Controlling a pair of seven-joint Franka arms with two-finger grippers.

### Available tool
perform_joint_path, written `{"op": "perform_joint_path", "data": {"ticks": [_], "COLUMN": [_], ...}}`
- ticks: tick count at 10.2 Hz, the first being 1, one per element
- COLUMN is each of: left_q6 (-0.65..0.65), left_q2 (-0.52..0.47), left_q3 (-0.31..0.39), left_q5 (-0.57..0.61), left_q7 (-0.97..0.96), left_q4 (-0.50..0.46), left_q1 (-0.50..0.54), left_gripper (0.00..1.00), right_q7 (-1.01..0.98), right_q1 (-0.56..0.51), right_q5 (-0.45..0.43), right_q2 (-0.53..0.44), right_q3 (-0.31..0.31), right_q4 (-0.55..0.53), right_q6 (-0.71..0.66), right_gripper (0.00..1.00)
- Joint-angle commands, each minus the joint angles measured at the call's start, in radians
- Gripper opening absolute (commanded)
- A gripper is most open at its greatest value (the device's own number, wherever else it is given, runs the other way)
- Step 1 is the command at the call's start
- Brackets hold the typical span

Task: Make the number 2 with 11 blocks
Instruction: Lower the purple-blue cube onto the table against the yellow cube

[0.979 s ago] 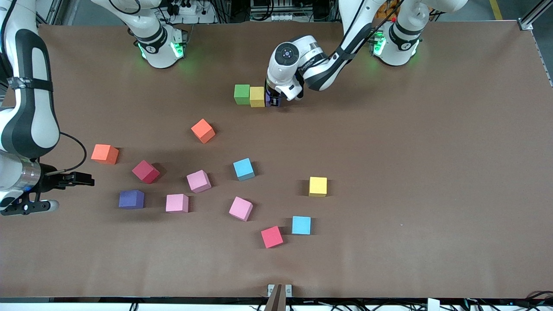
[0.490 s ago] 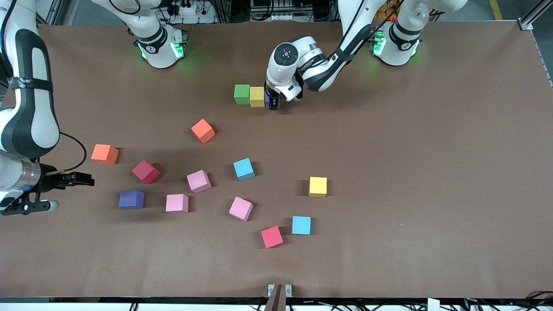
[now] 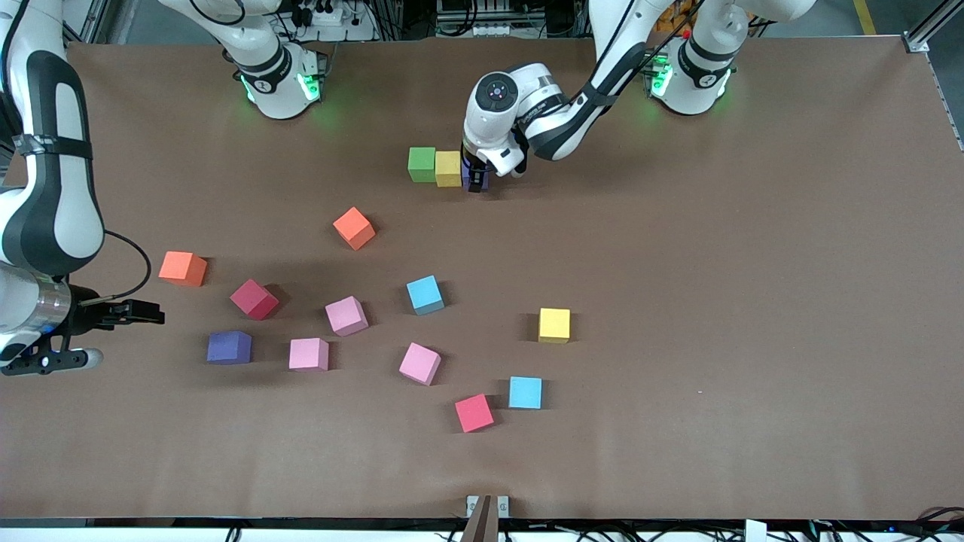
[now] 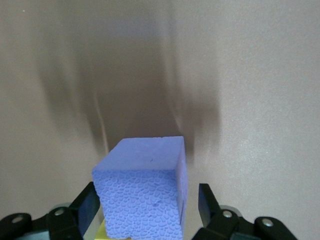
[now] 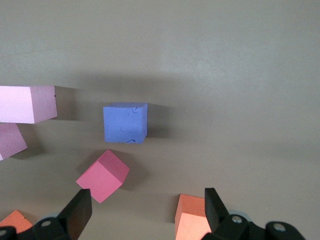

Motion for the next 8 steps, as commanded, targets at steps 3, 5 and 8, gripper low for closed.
{"op": "perform_joint_path", "data": {"ticks": [3, 5, 8], "left_q6": [-0.024, -0.055, -0.092], "left_q2": [0.005, -0.004, -0.032], "left_q3": [-0.008, -0.011, -0.017], "left_q5": [0.076, 0.077, 0.077], "left_q7": [-0.027, -0.024, -0.020], "left_q4": [0.012, 0.015, 0.017], "left_q1": [-0.005, -0.005, -0.001], "left_gripper": [0.95, 0.97, 0.99], "right_q7": [-0.019, -0.019, -0.019], "right_q1": [-0.013, -0.013, -0.015], "right_q5": [0.020, 0.020, 0.018], "right_q2": [0.002, 0.002, 0.002], "right_q3": [0.009, 0.009, 0.009], "right_q4": [0.004, 0.004, 0.005], "right_q6": [0.001, 0.001, 0.001], "right_gripper": [1.00, 1.00, 1.00]}}
